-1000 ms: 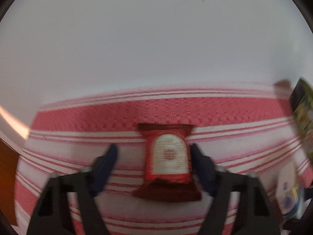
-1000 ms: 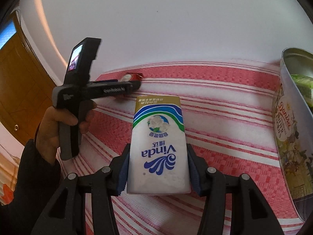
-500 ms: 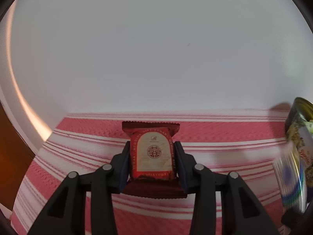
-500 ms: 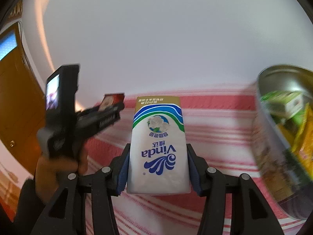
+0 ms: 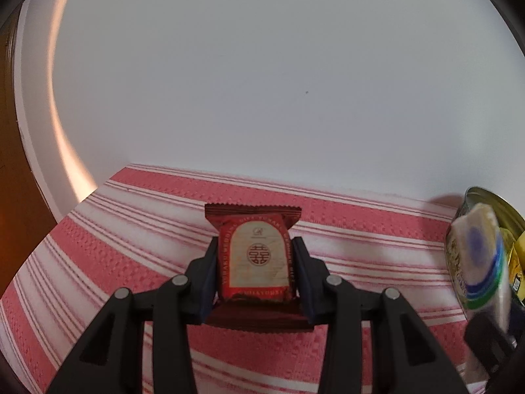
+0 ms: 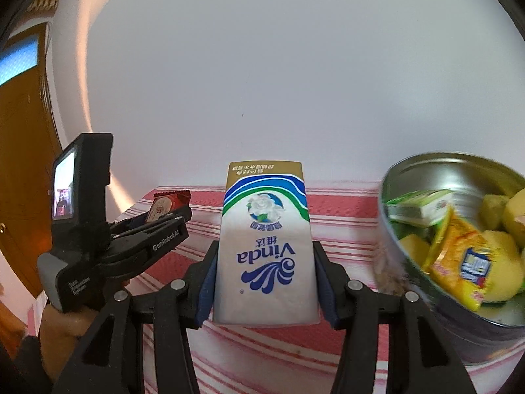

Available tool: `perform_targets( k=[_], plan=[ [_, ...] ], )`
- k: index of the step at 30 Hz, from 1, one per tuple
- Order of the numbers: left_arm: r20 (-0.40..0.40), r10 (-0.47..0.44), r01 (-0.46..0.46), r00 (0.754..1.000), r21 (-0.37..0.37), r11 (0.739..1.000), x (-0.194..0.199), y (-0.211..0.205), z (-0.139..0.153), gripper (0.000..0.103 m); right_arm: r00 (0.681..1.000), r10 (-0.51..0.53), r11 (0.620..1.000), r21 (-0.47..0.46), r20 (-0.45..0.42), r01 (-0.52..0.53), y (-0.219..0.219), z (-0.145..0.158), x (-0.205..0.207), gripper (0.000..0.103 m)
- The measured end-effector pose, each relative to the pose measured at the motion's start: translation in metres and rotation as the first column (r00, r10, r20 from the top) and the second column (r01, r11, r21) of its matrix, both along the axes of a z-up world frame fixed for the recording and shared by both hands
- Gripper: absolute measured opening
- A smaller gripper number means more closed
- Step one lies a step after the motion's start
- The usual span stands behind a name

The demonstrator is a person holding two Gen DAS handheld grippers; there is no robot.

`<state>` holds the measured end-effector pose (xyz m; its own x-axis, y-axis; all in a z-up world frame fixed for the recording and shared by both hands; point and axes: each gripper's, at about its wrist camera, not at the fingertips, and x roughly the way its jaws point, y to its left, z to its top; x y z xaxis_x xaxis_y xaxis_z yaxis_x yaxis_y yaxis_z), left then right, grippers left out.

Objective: Organize objects
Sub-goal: 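Carry the red pack with the left tool over the tin while the right tool carries the Vinda box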

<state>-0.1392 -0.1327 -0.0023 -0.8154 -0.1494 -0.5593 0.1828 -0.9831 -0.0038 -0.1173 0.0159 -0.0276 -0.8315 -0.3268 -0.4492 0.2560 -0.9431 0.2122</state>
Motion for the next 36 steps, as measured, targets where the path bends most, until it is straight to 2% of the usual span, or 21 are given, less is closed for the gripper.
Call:
perform_targets(
  k=[6,13,16,28,36],
  plan=[
    [-0.037,-0.003,0.001,0.999,-0.038,0.999,0.011,0.012,-0.001,0.041,1.000,-0.014,1.000,0.011,-0.024,0.014,0.028,0.000,0.020,0.055],
    [-0.045,-0.003,0.000,0.999,-0.057,0.998,0.016,0.017,-0.001,0.041,0.999,-0.015,1.000,0.014,-0.036,0.016,0.034,-0.001,0.016,0.055],
    [-0.050,0.000,-0.003,0.999,-0.064,0.998,0.016,0.017,-0.001,0.041,0.998,-0.029,0.999,0.018,-0.051,0.030,0.028,0.008,0.035,0.055],
    [-0.065,0.014,-0.018,0.998,-0.066,0.998,0.017,0.019,0.001,0.041,0.995,-0.033,0.999,0.023,-0.093,0.036,0.027,0.018,0.046,0.055],
    [-0.093,0.017,-0.021,0.996,-0.046,0.999,0.022,0.026,0.009,0.041,0.987,-0.043,0.998,0.034,-0.154,0.049,0.035,0.029,0.055,0.055]
  ],
)
